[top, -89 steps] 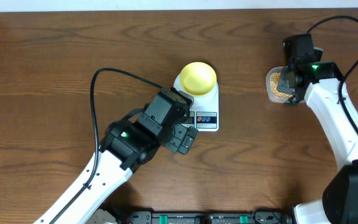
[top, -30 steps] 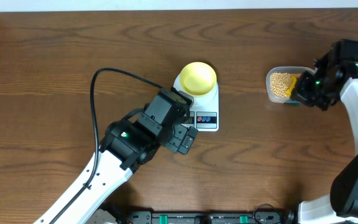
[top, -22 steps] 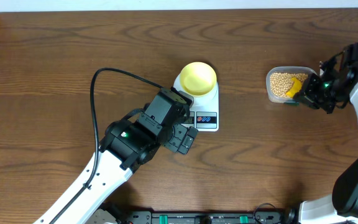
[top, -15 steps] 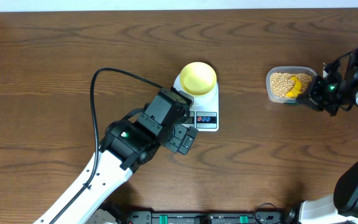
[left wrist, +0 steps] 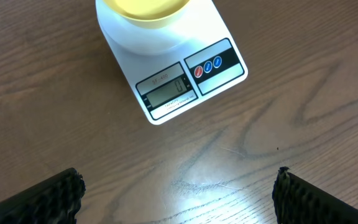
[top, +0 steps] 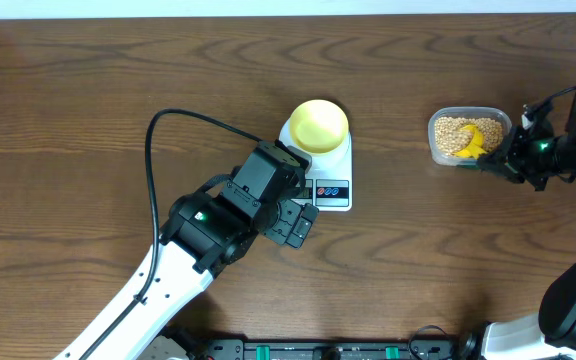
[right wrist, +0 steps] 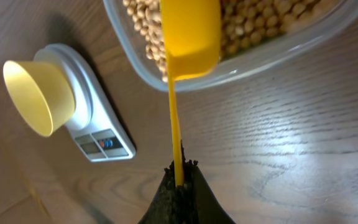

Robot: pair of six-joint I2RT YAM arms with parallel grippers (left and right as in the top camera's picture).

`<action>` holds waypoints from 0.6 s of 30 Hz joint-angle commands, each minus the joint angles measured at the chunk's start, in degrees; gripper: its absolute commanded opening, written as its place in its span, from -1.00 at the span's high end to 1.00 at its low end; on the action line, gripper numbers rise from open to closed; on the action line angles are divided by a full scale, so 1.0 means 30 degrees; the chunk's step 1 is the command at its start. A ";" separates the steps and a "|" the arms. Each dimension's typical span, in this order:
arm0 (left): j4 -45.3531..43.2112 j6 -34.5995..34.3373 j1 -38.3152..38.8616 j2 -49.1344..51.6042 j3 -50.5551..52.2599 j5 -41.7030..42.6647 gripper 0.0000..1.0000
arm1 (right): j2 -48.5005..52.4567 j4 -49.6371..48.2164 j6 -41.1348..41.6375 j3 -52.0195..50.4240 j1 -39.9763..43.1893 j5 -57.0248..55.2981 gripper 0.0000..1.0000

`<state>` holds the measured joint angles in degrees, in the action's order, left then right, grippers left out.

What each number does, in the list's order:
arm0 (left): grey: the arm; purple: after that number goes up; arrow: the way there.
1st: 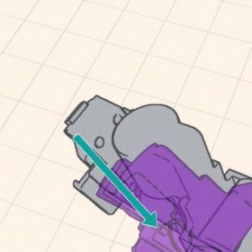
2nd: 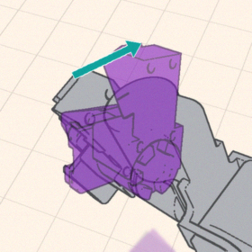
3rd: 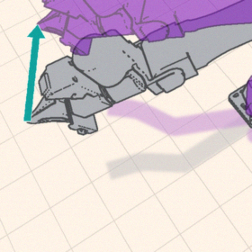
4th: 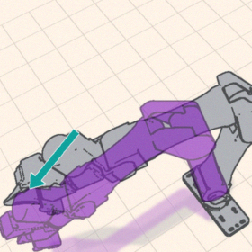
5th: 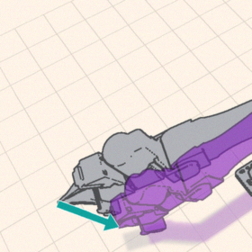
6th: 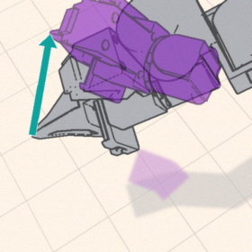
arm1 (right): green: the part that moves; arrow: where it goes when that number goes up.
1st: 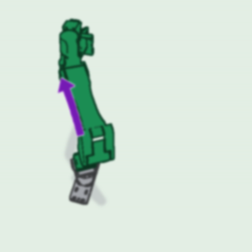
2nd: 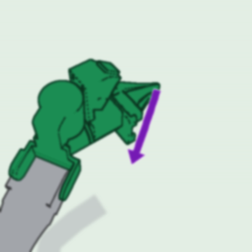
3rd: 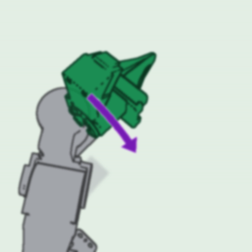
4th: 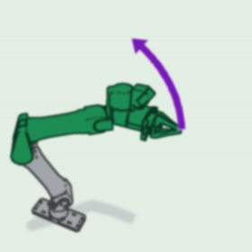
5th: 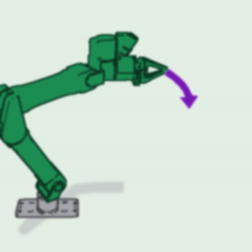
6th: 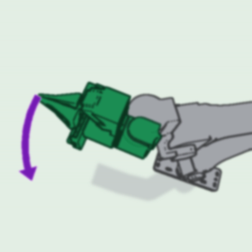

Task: Scoop item into bowl and weigh 50g on scale
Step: 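Drag the scoop through the soybeans to fill it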

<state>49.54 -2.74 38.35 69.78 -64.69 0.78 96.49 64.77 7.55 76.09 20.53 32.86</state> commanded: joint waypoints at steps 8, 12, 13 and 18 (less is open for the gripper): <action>0.0036 0.0175 -0.0066 0.0000 -0.0430 -0.0044 -0.98 | 0.0095 0.0044 -0.0831 -0.0153 0.0627 0.1246 0.98; 0.0036 0.0175 -0.0058 0.0000 -0.0430 -0.0044 -0.98 | 0.0095 -0.0168 -0.0823 -0.0153 0.1027 0.1253 0.98; 0.0036 0.0175 -0.0058 0.0000 -0.0430 -0.0044 -0.98 | 0.0095 -0.0240 -0.0823 -0.0160 0.1144 0.1253 0.98; 0.0036 0.0175 -0.0058 0.0000 -0.0430 -0.0044 -0.98 | 0.0095 -0.0539 -0.0831 -0.0160 0.1515 0.2033 0.98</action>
<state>49.54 -2.74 38.35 69.78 -64.69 0.78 96.49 63.51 6.17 76.07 24.23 35.64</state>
